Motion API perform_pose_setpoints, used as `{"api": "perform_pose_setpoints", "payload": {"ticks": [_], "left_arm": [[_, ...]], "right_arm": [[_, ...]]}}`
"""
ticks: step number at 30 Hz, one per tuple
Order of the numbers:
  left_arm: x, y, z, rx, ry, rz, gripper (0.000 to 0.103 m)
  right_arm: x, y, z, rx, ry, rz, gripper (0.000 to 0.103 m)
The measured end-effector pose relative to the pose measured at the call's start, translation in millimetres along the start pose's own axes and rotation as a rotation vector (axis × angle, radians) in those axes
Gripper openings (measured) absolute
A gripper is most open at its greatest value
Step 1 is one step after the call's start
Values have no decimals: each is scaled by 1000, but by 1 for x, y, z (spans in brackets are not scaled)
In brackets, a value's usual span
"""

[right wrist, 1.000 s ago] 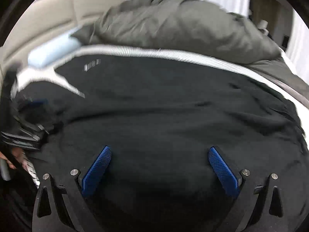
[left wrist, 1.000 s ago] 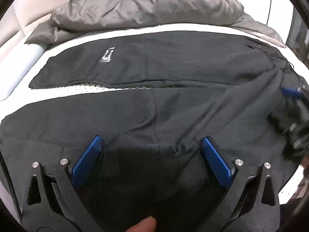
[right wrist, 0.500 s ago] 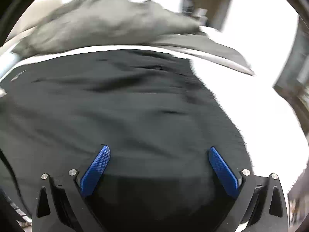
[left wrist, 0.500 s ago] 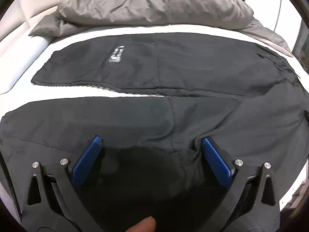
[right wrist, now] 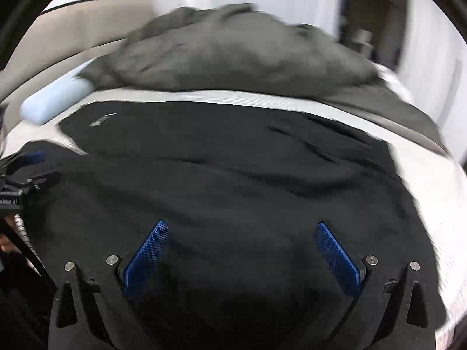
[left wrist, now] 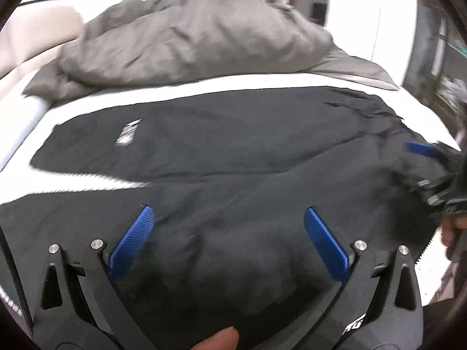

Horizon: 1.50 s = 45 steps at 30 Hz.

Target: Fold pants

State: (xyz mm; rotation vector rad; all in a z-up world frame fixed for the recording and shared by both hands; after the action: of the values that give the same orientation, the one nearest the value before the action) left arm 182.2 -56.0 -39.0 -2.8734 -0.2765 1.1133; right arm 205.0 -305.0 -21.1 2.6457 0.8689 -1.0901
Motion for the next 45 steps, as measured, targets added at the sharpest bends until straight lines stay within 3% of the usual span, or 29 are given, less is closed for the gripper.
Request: {"api": "perform_pose_setpoints", "payload": {"ticks": [3,5,6,10,12,16,18,19,21,24,25,28,29,33,35,37,40,44,45], "left_arm": [[39,21,-6,40,-117,-39,103],[65,23,-4,20,-201,-77,103],[75,21,-3,-6,-239,-72,103],[77,15,-7,-45,-232,-90,103],[78,10,-4,-55,-237,-81,103],[80,-10,-5,-80,-241,-85,103],[84,-18,-5,-88,-240,-87,103],[83,-19,-5,-94,-237,-93,103],[76,-24,-3,-121,-217,-108,103],[56,-26,-9,-154,-126,-67,102],[45,-24,-11,-159,-88,-21,102],[16,-10,-11,-114,6,101,102],[12,-3,-7,-89,11,128,102],[13,28,18,-6,-81,221,102],[15,39,33,62,-107,181,102],[13,37,41,131,-100,100,102],[10,-1,43,37,-130,101,102],[9,-68,44,-64,-138,2,102],[8,-86,46,-67,-131,-57,102]], "right_arm": [[38,-24,-18,-31,-34,-89,99],[67,-33,-25,-41,-69,-126,59],[79,-35,-28,-45,-94,-116,54],[78,-20,-19,-31,-109,-129,47],[65,1,-16,-33,-100,-54,46],[37,78,6,6,-117,212,47],[21,116,19,89,-99,286,57],[11,139,26,172,-67,304,57],[0,152,32,265,-34,236,57],[-3,128,24,205,-49,346,59],[-4,113,20,178,-47,336,62],[-7,45,9,89,1,141,86],[-7,26,7,52,12,92,87],[7,-43,9,-44,-11,-85,94],[24,-53,16,-13,-52,-149,94],[38,-52,25,-21,-104,-104,94],[30,-36,40,-13,-87,-32,96],[0,18,61,92,-42,66,100],[-6,34,67,115,-33,81,100]]}}
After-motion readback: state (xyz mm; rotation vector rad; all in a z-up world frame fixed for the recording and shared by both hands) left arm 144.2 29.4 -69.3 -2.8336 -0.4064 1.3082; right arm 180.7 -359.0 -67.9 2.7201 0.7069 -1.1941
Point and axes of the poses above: each gripper's, at about its wrist camera, not at the fingertips, and x roughly the way its jaws point, y to its right, z to its underside, the point moved 3 cm from there along x, roughly the way its jaws point, and after that the axes turned 14 degrees about -z, right-handed, at the moved point
